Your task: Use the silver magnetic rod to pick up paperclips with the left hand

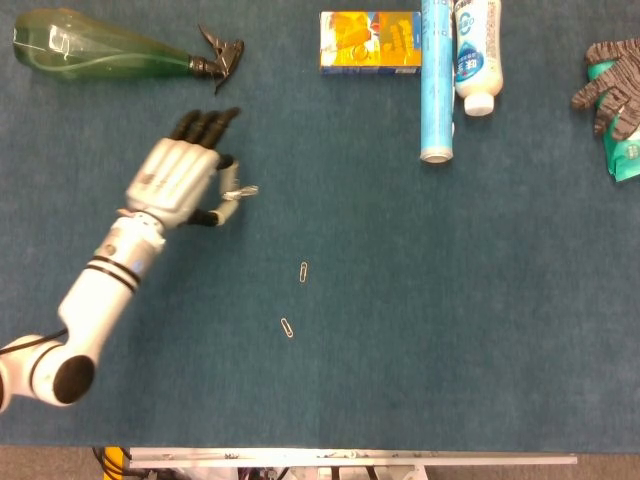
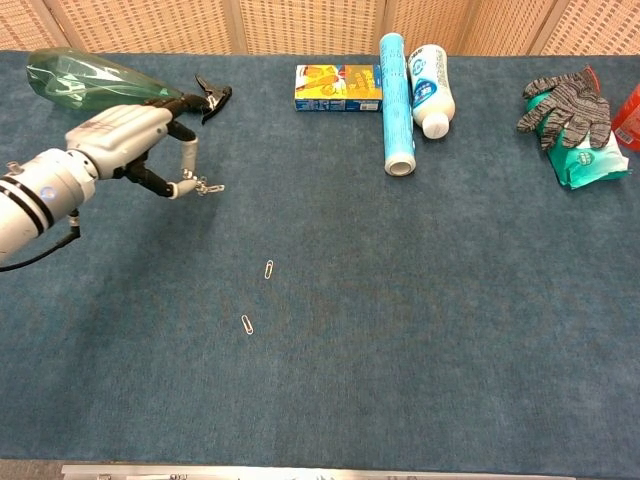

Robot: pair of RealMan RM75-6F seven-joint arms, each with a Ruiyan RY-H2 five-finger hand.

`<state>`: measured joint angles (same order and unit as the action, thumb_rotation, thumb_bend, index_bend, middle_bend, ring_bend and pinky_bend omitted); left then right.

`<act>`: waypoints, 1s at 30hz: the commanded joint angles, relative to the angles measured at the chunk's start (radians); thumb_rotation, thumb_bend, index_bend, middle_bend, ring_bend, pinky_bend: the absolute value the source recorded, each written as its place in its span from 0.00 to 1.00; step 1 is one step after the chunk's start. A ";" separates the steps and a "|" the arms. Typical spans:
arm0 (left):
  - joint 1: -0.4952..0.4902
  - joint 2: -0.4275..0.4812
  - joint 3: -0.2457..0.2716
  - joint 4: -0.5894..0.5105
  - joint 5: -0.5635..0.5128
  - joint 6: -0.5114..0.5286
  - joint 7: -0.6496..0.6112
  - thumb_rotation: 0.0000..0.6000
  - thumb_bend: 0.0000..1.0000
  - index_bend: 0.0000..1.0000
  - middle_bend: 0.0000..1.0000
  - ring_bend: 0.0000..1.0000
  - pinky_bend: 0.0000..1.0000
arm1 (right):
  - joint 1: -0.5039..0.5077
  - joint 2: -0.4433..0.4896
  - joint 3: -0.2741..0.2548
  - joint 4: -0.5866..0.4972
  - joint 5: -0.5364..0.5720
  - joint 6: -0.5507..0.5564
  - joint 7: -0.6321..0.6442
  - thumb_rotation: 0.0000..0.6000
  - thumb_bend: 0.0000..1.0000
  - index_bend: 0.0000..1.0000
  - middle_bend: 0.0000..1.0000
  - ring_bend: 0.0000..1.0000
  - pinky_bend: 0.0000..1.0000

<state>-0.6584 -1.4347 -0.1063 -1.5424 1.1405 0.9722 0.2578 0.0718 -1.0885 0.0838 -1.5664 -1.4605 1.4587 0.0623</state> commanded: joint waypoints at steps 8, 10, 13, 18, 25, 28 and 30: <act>0.083 0.064 0.041 0.015 -0.033 0.027 -0.058 1.00 0.32 0.58 0.00 0.00 0.00 | 0.008 -0.001 0.001 -0.015 -0.002 -0.006 -0.020 1.00 0.11 0.42 0.26 0.24 0.41; 0.098 0.072 0.048 0.017 -0.028 0.029 -0.079 1.00 0.32 0.58 0.00 0.00 0.00 | 0.009 -0.001 0.001 -0.017 0.000 -0.008 -0.025 1.00 0.11 0.42 0.26 0.24 0.41; 0.117 0.080 0.057 0.022 -0.017 0.036 -0.098 1.00 0.32 0.58 0.00 0.00 0.00 | 0.010 -0.001 0.000 -0.021 0.000 -0.010 -0.031 1.00 0.11 0.42 0.26 0.24 0.41; 0.138 0.098 0.067 0.018 -0.001 0.042 -0.121 1.00 0.32 0.57 0.00 0.00 0.00 | 0.010 -0.001 0.000 -0.028 -0.002 -0.007 -0.037 1.00 0.11 0.42 0.26 0.24 0.41; 0.162 0.135 0.083 -0.009 0.021 0.043 -0.131 1.00 0.32 0.46 0.00 0.00 0.00 | 0.010 -0.002 -0.001 -0.032 -0.002 -0.006 -0.044 1.00 0.11 0.42 0.26 0.24 0.41; 0.174 0.151 0.087 -0.024 0.030 0.049 -0.137 1.00 0.32 0.39 0.00 0.00 0.00 | 0.010 -0.002 -0.001 -0.033 -0.003 -0.004 -0.043 1.00 0.11 0.42 0.26 0.24 0.41; 0.181 0.162 0.087 -0.034 0.034 0.056 -0.139 1.00 0.32 0.35 0.00 0.00 0.00 | 0.009 -0.001 -0.002 -0.034 -0.004 -0.002 -0.044 1.00 0.11 0.42 0.26 0.24 0.41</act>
<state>-0.4807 -1.2769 -0.0197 -1.5728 1.1716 1.0254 0.1204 0.0808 -1.0895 0.0823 -1.6008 -1.4644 1.4563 0.0181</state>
